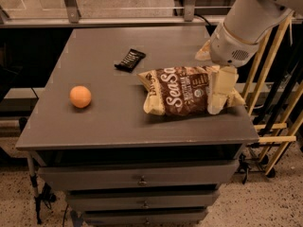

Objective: Pick brown chip bag

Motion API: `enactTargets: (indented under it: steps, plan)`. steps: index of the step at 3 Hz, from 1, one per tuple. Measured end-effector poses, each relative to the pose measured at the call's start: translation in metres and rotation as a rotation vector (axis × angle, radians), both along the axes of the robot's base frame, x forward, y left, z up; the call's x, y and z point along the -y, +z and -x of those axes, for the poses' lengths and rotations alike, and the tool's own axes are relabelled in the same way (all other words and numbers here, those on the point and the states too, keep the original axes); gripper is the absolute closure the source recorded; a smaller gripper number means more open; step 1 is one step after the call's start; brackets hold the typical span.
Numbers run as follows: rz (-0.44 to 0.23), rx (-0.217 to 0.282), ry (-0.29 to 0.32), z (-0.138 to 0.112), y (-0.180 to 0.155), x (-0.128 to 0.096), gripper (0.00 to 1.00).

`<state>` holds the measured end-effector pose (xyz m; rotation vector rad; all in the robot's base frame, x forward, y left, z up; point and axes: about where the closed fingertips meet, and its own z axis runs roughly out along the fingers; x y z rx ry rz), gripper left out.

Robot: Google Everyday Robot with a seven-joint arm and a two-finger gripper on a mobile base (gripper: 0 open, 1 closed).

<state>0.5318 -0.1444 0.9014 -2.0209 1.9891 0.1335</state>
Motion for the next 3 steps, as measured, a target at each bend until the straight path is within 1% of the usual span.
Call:
enactTargets:
  steps: [1,2,3]
  plan:
    - [0.000,-0.035,0.029,-0.008,-0.026,-0.021,0.00]
    - [0.006,-0.061,0.054,-0.013,-0.051,-0.035,0.17]
    - [0.002,-0.084,0.057,-0.017,-0.067,-0.039,0.41]
